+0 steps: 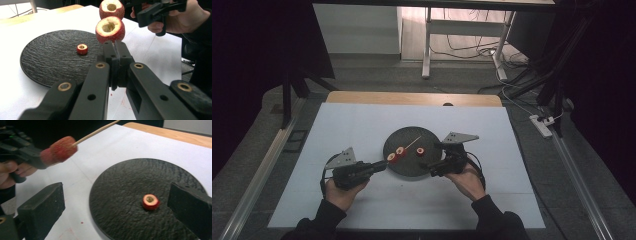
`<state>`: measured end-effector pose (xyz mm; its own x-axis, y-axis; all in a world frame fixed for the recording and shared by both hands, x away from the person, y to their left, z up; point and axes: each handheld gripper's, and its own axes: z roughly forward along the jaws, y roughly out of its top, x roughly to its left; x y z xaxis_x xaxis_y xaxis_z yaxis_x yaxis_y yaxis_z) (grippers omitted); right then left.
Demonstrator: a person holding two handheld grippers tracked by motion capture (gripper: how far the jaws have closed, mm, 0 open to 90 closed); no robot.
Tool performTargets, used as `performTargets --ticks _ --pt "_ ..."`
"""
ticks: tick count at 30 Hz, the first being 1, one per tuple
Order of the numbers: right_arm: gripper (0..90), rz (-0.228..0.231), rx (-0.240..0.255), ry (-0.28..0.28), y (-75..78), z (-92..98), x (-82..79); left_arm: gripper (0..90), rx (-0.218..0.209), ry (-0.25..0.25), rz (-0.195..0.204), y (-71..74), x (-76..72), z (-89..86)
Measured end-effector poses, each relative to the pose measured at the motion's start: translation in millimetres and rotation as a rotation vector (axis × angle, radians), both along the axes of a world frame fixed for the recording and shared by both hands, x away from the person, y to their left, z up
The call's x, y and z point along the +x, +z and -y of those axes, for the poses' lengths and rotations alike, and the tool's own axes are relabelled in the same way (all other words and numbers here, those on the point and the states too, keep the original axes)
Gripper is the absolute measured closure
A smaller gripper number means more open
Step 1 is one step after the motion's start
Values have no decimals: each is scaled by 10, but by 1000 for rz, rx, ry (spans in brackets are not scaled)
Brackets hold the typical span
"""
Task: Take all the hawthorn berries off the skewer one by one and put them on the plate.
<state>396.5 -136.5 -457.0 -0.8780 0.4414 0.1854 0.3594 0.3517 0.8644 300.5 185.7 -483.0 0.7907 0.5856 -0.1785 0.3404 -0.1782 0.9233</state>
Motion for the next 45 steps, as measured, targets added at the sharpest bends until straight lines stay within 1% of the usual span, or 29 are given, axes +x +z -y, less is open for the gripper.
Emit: performTargets --ticks 5,8,12,14,17,20,22,24,26,29,34,38,41,42,45 --pt "0 -37 17 36 10 -25 -39 895 -2 -5 0 0 -2 13" --pt "0 -40 22 46 19 -55 -60 896 -6 -10 -1 0 -4 24" --pt "0 -48 17 48 31 -107 -94 896 -8 -15 1 1 -7 42" --pt "0 -49 15 59 36 -131 -111 896 -9 -20 -1 2 -10 52" --pt "0 -75 37 65 45 -170 -124 896 -10 -27 0 3 -11 71" --pt "17 -78 47 76 59 -220 -147 896 -8 -36 1 3 -15 92" --pt "55 -73 52 83 69 -248 -161 896 -8 -40 2 4 -18 104" --pt "104 -78 62 89 73 -266 -163 896 -8 -44 4 6 -22 111" --pt "179 -73 64 94 74 -275 -164 896 -8 -48 4 7 -24 116" --pt "274 -71 85 104 74 -277 -166 896 -6 -53 5 7 -25 122" --pt "410 -64 107 116 88 -271 -172 896 -4 -61 7 8 -28 133" --pt "488 -60 115 129 92 -271 -176 896 -1 -70 11 9 -30 142" --pt "557 -66 113 144 89 -267 -176 897 9 -76 15 11 -34 156" --pt "594 -66 117 148 89 -264 -177 897 11 -79 15 11 -33 158" --pt "616 -72 120 158 96 -255 -175 897 11 -84 17 11 -32 159"
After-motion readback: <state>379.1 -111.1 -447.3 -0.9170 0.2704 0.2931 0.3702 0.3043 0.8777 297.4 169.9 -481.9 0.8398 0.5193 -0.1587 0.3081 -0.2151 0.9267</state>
